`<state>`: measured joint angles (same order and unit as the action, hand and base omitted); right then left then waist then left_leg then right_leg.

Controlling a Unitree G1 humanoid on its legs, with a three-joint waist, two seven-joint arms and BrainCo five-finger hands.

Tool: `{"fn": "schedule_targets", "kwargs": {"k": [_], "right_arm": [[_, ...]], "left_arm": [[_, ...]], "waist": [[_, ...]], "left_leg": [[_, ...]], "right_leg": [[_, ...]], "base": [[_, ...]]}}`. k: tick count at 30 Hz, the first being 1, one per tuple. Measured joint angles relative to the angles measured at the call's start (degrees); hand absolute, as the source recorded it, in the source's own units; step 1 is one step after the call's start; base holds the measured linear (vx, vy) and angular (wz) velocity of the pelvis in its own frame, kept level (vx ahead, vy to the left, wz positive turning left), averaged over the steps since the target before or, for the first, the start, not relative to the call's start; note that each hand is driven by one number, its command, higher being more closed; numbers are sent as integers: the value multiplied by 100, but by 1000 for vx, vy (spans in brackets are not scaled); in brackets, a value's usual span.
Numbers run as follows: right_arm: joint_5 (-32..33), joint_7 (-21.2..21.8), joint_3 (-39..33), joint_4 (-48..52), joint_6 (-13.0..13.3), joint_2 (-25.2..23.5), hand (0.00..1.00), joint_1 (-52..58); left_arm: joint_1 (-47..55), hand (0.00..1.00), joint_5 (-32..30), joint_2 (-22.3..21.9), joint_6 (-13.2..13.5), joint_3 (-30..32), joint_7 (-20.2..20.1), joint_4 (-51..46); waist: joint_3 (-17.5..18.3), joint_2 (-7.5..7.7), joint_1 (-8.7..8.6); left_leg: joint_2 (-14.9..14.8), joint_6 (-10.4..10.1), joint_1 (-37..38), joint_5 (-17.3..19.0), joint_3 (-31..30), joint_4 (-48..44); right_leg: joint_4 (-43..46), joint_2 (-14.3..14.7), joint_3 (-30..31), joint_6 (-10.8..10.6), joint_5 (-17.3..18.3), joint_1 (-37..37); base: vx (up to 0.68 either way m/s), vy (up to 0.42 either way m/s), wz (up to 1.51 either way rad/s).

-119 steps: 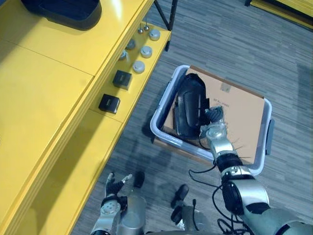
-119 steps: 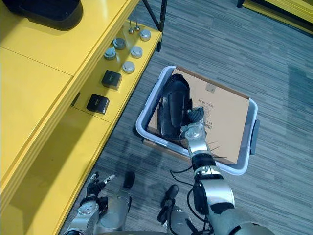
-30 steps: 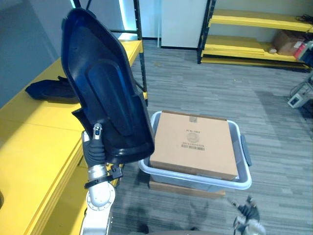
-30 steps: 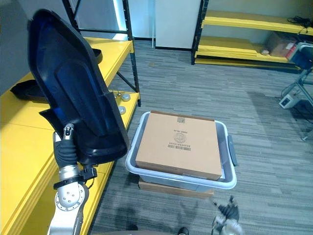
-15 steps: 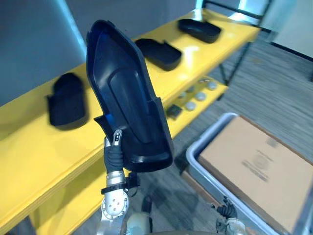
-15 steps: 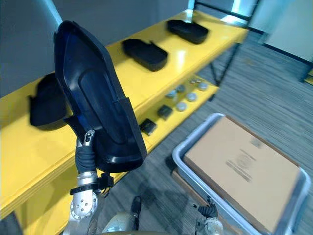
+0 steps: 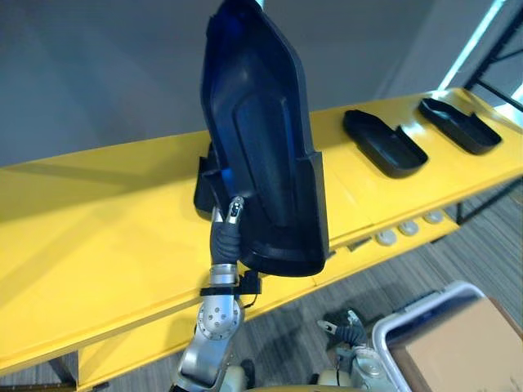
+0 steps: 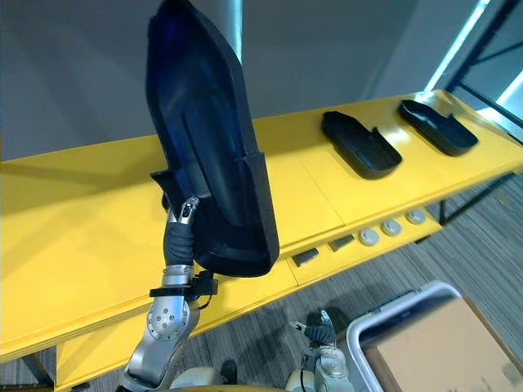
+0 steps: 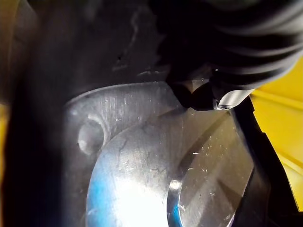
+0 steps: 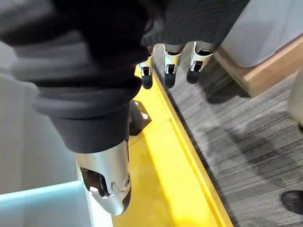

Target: Walk over and take plastic housings, then place them on the shelf

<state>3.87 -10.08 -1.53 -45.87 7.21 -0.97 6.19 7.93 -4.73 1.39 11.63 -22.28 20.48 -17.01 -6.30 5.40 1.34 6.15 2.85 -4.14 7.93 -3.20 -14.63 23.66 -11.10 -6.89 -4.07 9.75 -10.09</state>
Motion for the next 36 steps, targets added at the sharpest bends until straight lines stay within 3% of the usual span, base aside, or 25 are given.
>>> {"fn": "schedule_targets", "kwargs": {"k": [1, 3, 8, 13, 14, 16, 18, 19, 21, 23, 24, 25, 26, 27, 28, 31, 32, 34, 35, 36], "right_arm": [[0, 7, 36, 3, -4, 21, 0, -13], [-1, 8, 42, 71, -3, 23, 0, -11], [0, 4, 51, 233, 5, 76, 0, 50], [3, -4, 23, 231, 6, 209, 0, 291], [4, -5, 25, 229, 6, 203, 0, 334], [2, -15, -7, 233, 13, 218, 0, 324], [-1, -28, -25, 162, 24, 295, 0, 199], [-1, -35, -32, 105, 21, 320, 0, 149], [-1, -122, -50, -196, 12, 422, 0, 32], [1, -128, -48, -364, 0, 479, 0, -64], [1, -127, -50, -418, 2, 505, 0, -84], [4, -130, -92, -587, -9, 572, 0, -147], [3, -102, -77, -796, -27, 451, 0, -228], [3, -100, -81, -872, -28, 379, 0, -224], [1, -99, -81, -992, -39, 285, 0, -217], [-5, -101, -91, -1007, -32, 270, 0, -176], [-15, -100, -86, -998, -24, 270, 0, -201], [-113, -96, -78, -950, -26, 328, 0, -220], [-130, -80, -76, -862, -34, 333, 0, -165], [-130, -67, -68, -783, -33, 366, 0, -76]], "left_arm": [[7, 100, -8, -66, 2, -4, 22, -9], [108, 100, -8, -88, 21, -3, 58, -71], [402, 100, 2, -97, 36, 52, 77, -74], [498, 100, 0, -132, 27, 288, 75, -74], [514, 100, 1, -136, 22, 431, 79, -77], [610, 100, 11, -142, 18, 728, 90, -155], [680, 100, 59, -219, 10, 1034, 112, -158], [689, 100, 83, -227, 10, 1079, 118, -156], [736, 100, 186, -219, 16, 1079, 104, -121], [725, 100, 193, -229, 43, 1065, 93, -40], [729, 100, 198, -236, 47, 1056, 92, -9], [688, 100, 234, -272, 53, 1060, 93, 118], [601, 100, 288, -182, 50, 1114, 111, 267], [600, 100, 320, -146, 42, 1149, 139, 324], [605, 100, 419, -50, 16, 1169, 206, 400], [575, 100, 417, 49, 13, 1118, 204, 435], [554, 100, 406, 131, 15, 1077, 192, 435], [573, 100, 388, 192, 9, 1006, 176, 445], [566, 100, 373, 210, 7, 997, 103, 567], [572, 100, 335, 194, -5, 982, 82, 641]], "waist": [[-13, -13, 87], [44, -186, 276], [125, -199, 257], [129, -217, 240], [124, -219, 255], [96, -251, 219], [63, -289, 254], [59, -288, 249], [64, -295, 151], [91, -340, 8], [125, -397, -65], [243, -470, -111], [239, -284, -223], [213, -286, -222], [205, -168, -204], [174, -175, -195], [169, -189, -163], [120, -302, -87], [24, -368, -88], [10, -350, -80]], "left_leg": [[-17, -109, -2, 133, 5, -144], [-310, -275, -13, 241, 50, -223], [-737, -450, 169, 198, 169, 82], [-752, -642, 73, 67, -190, 241], [-719, -675, -7, 49, -316, 199], [-968, -662, -216, 218, 247, -28], [-1570, -481, -554, 318, 1311, -749], [-1660, -431, -598, 352, 1383, -904], [-2100, -405, -527, 385, 1381, -1270], [-2337, -505, -294, 258, 1126, -898], [-2369, -624, -198, 141, 1013, -609], [-2177, -1178, -42, 305, 783, -204], [-1910, -1226, -171, 322, 765, -238], [-1826, -1196, -222, 335, 751, -279], [-1688, -1110, -282, 394, 723, -479], [-1521, -963, -445, 720, 728, -1030], [-1508, -893, -564, 860, 799, -1238], [-1490, -704, -669, 940, 998, -1225], [-1376, -586, -528, 847, 1054, -1113], [-1307, -548, -444, 816, 1034, -1031]], "right_leg": [[-189, -17, -108, -103, -44, 131], [-593, 288, -154, 43, -182, 341], [-1164, 729, -232, 309, -416, 634], [-1293, 747, -623, 333, -426, 763], [-1283, 698, -810, 354, -403, 792], [-1225, 604, -1097, 367, -390, 768], [-956, 370, -1246, 355, -302, 493], [-883, 269, -1254, 336, -269, 439], [-768, -79, -1262, 113, -261, 385], [-753, -312, -1274, -158, -364, 374], [-772, -363, -1286, -266, -422, 360], [-920, -480, -1294, -504, -627, 294], [-1224, -639, -1285, -561, -918, 368], [-1373, -645, -1329, -590, -1041, 425], [-1689, -675, -1420, -570, -1287, 636], [-1855, -785, -1460, -462, -1730, 770], [-1753, -822, -1398, -305, -1797, 638], [-1640, -790, -1156, 280, -1972, 361], [-327, -621, -639, -174, -1010, 75], [117, -449, -397, -242, -444, 23]], "base": [[116, -157, 48], [114, -226, -4], [40, -184, -13], [-12, -92, 37], [-54, -14, 84], [-79, 18, 81], [-109, 127, 49], [-103, 232, 33], [-94, 333, 37], [-56, 411, 30], [-15, 513, 21], [10, 489, 22], [12, 550, 19], [38, 327, 22], [18, 272, 12], [-32, 272, 1], [-104, 286, -32], [-187, 303, -41], [-153, 251, -25], [-80, 132, -10]]}}
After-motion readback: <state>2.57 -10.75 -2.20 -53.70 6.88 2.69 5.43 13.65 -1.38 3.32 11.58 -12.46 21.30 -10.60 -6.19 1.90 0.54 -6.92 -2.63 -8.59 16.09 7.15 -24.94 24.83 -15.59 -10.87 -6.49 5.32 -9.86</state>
